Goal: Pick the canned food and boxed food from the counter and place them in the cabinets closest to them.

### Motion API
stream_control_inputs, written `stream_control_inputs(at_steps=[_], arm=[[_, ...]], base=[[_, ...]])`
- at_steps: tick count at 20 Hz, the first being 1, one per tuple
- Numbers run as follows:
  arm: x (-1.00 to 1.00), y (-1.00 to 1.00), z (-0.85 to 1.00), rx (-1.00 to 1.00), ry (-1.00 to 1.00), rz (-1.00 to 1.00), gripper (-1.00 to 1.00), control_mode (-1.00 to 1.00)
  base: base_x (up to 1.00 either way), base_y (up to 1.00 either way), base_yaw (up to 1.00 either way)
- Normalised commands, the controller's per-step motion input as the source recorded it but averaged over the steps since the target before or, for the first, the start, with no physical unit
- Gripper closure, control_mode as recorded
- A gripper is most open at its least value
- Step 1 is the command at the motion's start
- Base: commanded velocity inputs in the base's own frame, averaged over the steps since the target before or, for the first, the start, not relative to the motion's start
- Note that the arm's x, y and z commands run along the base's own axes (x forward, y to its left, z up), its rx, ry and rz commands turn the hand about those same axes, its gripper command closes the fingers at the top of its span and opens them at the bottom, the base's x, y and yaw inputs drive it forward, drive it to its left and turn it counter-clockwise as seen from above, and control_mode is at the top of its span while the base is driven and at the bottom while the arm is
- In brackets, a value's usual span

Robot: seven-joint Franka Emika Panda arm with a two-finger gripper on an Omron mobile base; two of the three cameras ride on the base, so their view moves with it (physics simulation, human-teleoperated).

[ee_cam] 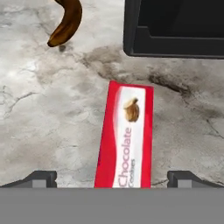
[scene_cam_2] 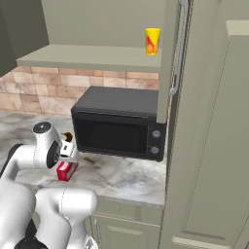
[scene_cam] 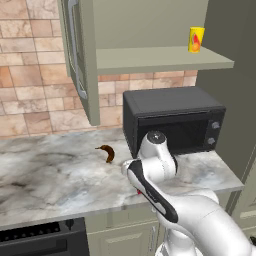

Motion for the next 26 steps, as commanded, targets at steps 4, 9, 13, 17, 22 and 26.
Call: stream_control_inputs(at_steps=[4, 9, 13, 17, 22, 26], arm=[[0.06, 0.00, -0.32, 0.00, -0.04, 0.00, -1.00, -1.00], [0.00, 0.00, -0.09, 0.00, -0.01, 0.00, -1.00, -1.00], [0.00, -0.35, 0.00, 0.03, -0.06, 0.00, -1.00, -1.00], [0.00, -0.26, 0.00, 0.01, -0.05, 0.00, -1.00, -1.00], [0.00, 0.00, -0.03, 0.01, 0.00, 0.00, -1.00, -1.00], [0.00, 0.00, -0.26, 0.00, 0.00, 0.00, -1.00, -1.00]], base=[[0.00, 0.00, 0.00], [0.00, 0.00, 0.00], [0.00, 0.00, 0.00], [0.00, 0.00, 0.00], [0.00, 0.00, 0.00], [0.00, 0.00, 0.00]])
